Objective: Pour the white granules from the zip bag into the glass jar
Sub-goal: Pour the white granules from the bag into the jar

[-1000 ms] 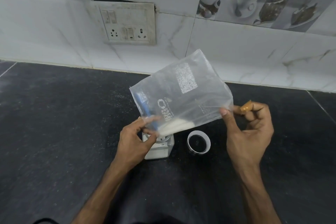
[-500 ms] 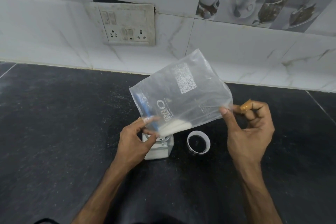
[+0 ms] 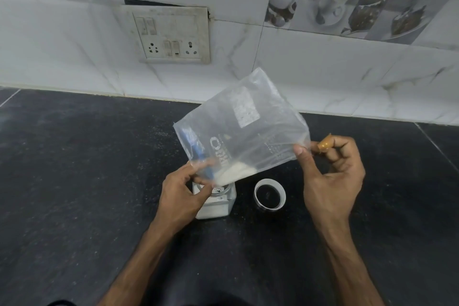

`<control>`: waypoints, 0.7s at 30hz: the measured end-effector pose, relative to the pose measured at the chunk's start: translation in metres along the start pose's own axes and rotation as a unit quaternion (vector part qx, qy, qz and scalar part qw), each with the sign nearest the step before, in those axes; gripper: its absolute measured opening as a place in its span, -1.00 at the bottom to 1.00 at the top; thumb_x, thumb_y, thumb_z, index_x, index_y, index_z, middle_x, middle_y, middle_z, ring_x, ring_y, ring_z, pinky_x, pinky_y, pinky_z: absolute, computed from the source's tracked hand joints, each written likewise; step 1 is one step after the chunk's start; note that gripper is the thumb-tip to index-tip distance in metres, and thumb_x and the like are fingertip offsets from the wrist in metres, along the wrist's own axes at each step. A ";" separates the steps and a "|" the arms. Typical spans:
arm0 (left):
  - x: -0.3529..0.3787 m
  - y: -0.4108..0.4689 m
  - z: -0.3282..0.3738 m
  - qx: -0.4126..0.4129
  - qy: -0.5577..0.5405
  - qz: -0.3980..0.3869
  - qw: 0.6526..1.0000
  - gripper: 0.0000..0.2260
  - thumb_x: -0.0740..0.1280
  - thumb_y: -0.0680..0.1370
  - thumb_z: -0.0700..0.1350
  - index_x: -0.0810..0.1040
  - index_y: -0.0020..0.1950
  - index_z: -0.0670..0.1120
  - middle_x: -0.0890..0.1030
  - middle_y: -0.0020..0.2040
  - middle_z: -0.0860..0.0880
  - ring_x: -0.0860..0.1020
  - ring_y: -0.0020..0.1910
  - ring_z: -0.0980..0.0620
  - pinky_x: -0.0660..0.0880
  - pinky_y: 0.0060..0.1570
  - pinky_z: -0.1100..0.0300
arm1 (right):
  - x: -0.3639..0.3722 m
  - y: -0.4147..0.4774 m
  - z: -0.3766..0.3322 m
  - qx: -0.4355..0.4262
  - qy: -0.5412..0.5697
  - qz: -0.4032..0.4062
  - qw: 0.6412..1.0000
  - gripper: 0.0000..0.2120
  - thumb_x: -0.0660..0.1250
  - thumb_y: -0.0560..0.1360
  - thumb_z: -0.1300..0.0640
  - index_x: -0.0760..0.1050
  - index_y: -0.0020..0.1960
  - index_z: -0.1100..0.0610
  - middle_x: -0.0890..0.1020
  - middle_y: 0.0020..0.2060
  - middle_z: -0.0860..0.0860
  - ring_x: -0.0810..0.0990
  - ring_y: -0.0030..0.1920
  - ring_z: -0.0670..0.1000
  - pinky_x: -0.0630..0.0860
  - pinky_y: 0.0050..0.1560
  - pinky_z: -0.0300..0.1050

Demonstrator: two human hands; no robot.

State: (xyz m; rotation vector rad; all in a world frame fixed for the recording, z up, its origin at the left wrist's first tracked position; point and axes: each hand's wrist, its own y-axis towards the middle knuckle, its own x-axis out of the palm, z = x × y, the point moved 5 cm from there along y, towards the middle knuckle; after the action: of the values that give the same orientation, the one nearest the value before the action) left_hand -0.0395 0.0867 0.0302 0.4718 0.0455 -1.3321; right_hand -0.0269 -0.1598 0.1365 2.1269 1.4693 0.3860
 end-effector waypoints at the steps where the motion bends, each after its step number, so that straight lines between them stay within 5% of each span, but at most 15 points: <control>1: 0.000 0.000 0.000 0.000 0.001 0.000 1.000 -0.37 0.53 0.39 -0.38 0.53 0.10 0.35 0.67 -0.07 0.25 0.67 -0.20 0.28 0.57 -0.06 0.40 | 0.000 0.000 0.000 0.001 0.002 0.003 1.000 -0.64 0.52 0.40 0.37 0.41 -0.12 0.02 0.67 -0.24 -0.18 0.67 -0.15 -0.13 0.56 0.01 -0.24; 7: -0.001 0.001 0.002 0.000 -0.006 -0.002 1.000 -0.26 0.54 0.39 -0.35 0.50 0.10 0.54 0.66 0.01 0.30 0.67 -0.19 0.25 0.56 -0.07 0.42 | 0.000 -0.002 0.000 0.003 0.006 0.007 1.000 -0.64 0.52 0.40 0.37 0.41 -0.12 0.02 0.68 -0.24 -0.17 0.67 -0.15 -0.13 0.55 0.00 -0.25; 14: 0.000 0.000 0.001 -0.006 -0.010 -0.002 1.000 -0.27 0.53 0.40 -0.37 0.52 0.09 0.52 0.61 0.03 0.46 0.68 -0.18 0.25 0.61 0.04 0.25 | 0.000 -0.001 0.000 0.008 0.002 0.001 1.000 -0.66 0.52 0.40 0.37 0.42 -0.12 0.04 0.68 -0.25 -0.14 0.68 -0.14 -0.14 0.55 0.00 -0.27; 21: 0.000 0.000 0.001 -0.001 -0.013 -0.002 1.000 -0.29 0.53 0.40 -0.36 0.53 0.09 0.50 0.63 0.07 0.41 0.69 -0.18 0.19 0.57 -0.05 0.38 | 0.000 -0.003 -0.002 -0.004 -0.004 0.007 1.000 -0.66 0.52 0.41 0.35 0.43 -0.11 0.02 0.64 -0.24 -0.10 0.68 -0.11 -0.09 0.56 0.02 -0.25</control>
State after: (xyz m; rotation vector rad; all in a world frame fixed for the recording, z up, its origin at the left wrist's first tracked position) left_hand -0.0394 0.0863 0.0312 0.4539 0.0261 -1.3409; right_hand -0.0301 -0.1590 0.1367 2.1310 1.4470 0.3862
